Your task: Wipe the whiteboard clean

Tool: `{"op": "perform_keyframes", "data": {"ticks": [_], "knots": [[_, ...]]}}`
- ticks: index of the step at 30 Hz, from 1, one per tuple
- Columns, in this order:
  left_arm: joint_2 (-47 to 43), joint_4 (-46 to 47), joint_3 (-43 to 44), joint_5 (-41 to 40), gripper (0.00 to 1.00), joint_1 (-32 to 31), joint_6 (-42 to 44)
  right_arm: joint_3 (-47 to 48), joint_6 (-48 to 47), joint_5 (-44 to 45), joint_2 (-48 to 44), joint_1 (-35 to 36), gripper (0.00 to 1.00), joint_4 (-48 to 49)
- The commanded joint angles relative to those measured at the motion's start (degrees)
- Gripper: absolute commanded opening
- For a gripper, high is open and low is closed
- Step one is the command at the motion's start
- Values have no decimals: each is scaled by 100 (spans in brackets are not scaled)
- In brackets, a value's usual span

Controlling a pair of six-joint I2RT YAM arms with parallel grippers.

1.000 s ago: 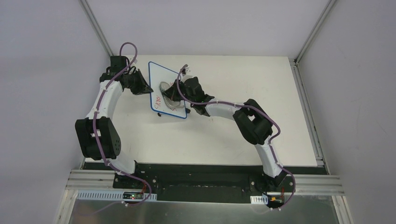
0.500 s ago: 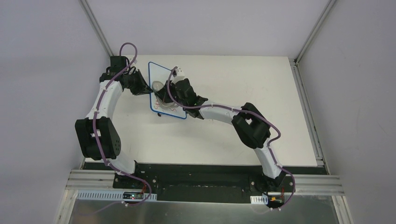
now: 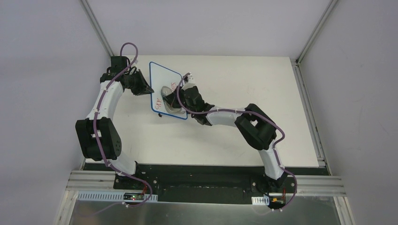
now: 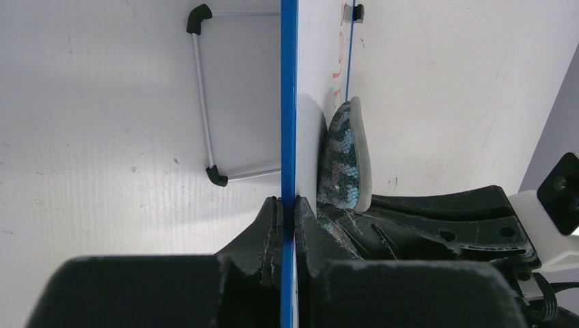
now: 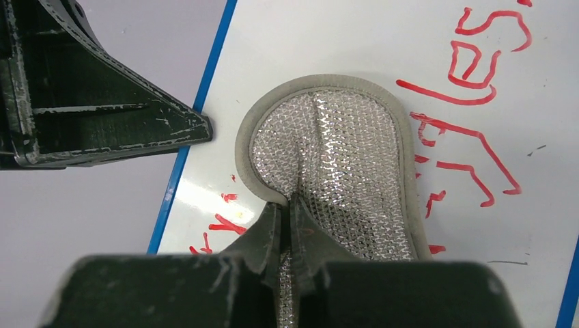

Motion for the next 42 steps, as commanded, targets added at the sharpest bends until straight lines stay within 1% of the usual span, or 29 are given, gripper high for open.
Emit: {"op": "perform_keyframes", "data": {"ticks": [1,2,4,8,9,11,13,15,20,25,28,31,33,37,40,42], "knots": [[55,-38,-15,133,0,-188,-14,365,-573,-172,209,368,0,-1342],[38,-30,-21,122,0,-197,-14,568,-783,-176,219,488,0,-1458],[24,-29,-34,109,0,-199,-6,841,-1149,-498,169,707,0,-1409],[23,-30,-43,103,0,-225,3,750,-1465,-1084,-77,1067,0,-553],[28,-36,-43,98,0,-220,-4,753,-1534,-1217,-105,1132,0,-428],[41,-38,-35,98,0,-233,-5,765,-1715,-1190,-84,1217,0,-388],[56,-46,-35,99,0,-237,3,750,-1745,-904,-6,1169,0,-520],[39,-45,-26,107,0,-238,4,702,-1590,-864,92,1001,0,-697],[23,-29,-32,120,0,-243,-11,30,-936,-769,92,422,0,-753],[8,-29,-26,132,0,-240,-14,-195,-905,-361,90,139,0,-1220],[12,-28,-32,127,0,-240,-14,47,-1139,-299,61,257,0,-1425],[10,-37,-35,112,0,-242,-6,400,-1666,-285,-2,600,0,-1441],[3,-46,-19,93,0,-243,-5,727,-1793,-408,-25,821,0,-1401],[-17,-56,-12,70,0,-243,-5,1095,-1388,-951,-69,1131,0,-872],[-3,-57,-10,78,0,-243,-10,1344,-1192,-1113,84,1209,0,-856],[14,-56,-3,101,0,-242,-20,1311,-1063,-1104,142,1146,0,-931]]}}
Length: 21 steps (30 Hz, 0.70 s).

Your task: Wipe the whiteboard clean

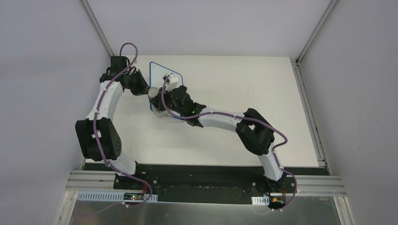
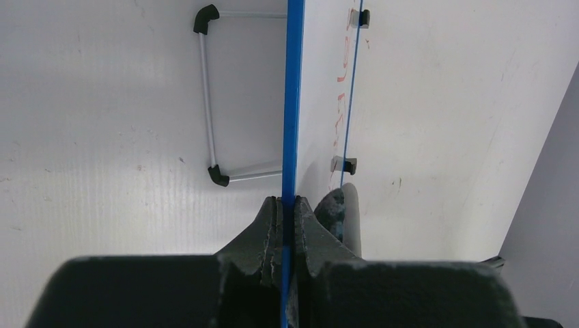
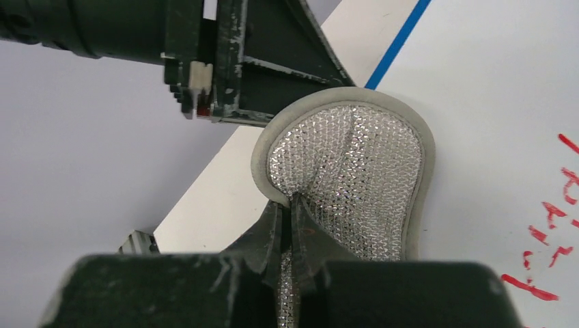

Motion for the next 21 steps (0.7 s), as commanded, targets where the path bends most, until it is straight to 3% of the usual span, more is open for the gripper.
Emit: {"op": "perform_keyframes", "data": {"ticks": [1,11,16,21], "knots": [[32,-38,0,193,0,-238,-48,174,522,-1077,209,443,0,5],[-37,13,-52,255,0,-238,-95,-1324,1216,-97,46,-160,0,-159],[-30,19,-52,265,0,-246,-100,-1060,1189,130,120,-102,0,-448],[-43,13,-52,250,0,-247,-91,-571,464,-96,62,325,0,-288]]}}
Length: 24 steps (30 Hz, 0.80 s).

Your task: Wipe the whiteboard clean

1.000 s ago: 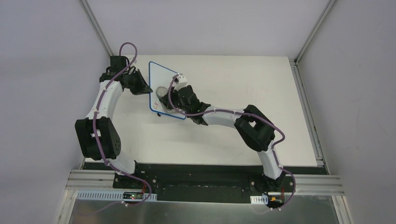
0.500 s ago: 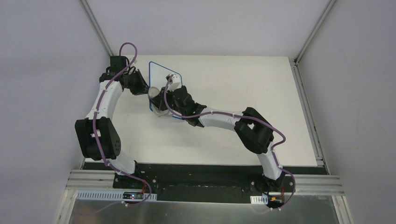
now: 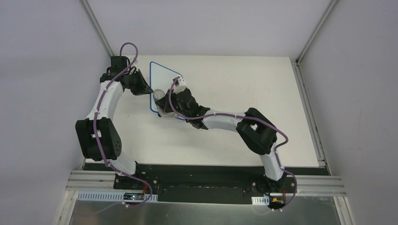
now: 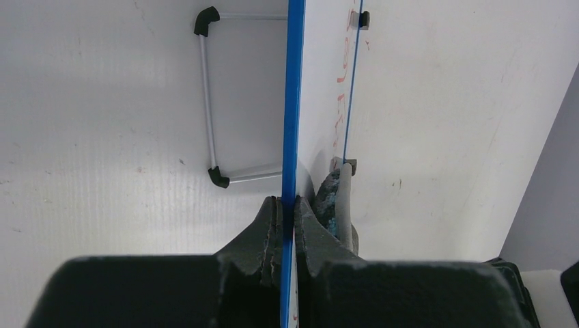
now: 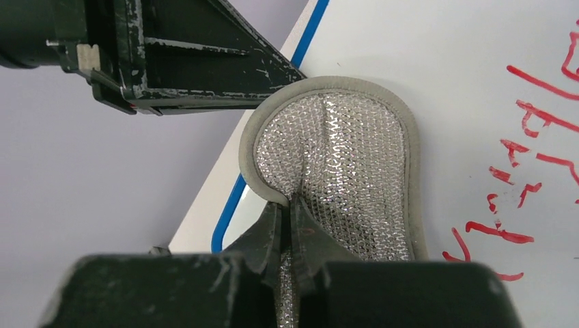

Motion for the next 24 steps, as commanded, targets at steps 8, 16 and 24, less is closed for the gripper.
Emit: {"op": "perform_keyframes", "data": {"ticks": [8,16,24], "knots": [[41,-39,-14,222,0,-246,-67,474,-725,-900,112,896,0,-313],[68,24,-34,290,0,-247,-136,-698,-288,-173,-74,524,0,-297],[44,95,-78,374,0,-309,-203,-1338,-528,302,-364,313,0,-382]]}}
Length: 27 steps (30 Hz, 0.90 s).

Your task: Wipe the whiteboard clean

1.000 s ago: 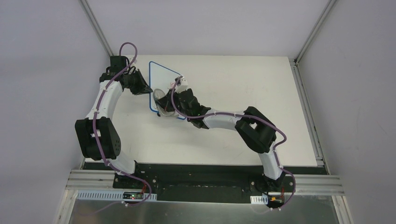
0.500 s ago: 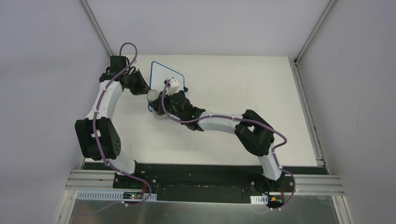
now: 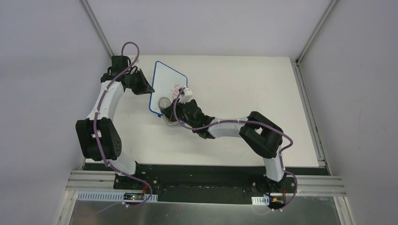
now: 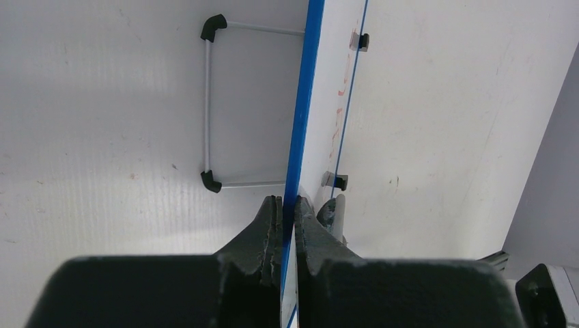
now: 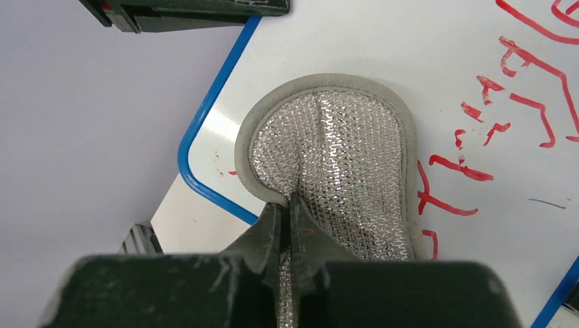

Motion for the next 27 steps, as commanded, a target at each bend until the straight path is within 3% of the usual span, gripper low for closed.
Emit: {"op": "perform_keyframes", "data": {"ticks": [1,9,16,22,27], "knots": [[37,26,-78,291,0,-279,-216,60,-408,-72,132,118,0,-1116],[-60,-81,-61,98,0,-380,-110,1080,-1244,-1583,172,451,0,-487],[-84,-28,-96,161,0,-379,-149,1423,-1109,-1731,519,201,0,-175],[-42,-25,-87,185,0,-380,-154,523,-617,-1552,465,-199,0,-323],[-70,5,-102,226,0,-377,-193,-137,-1048,-1365,408,-174,0,-603]]}}
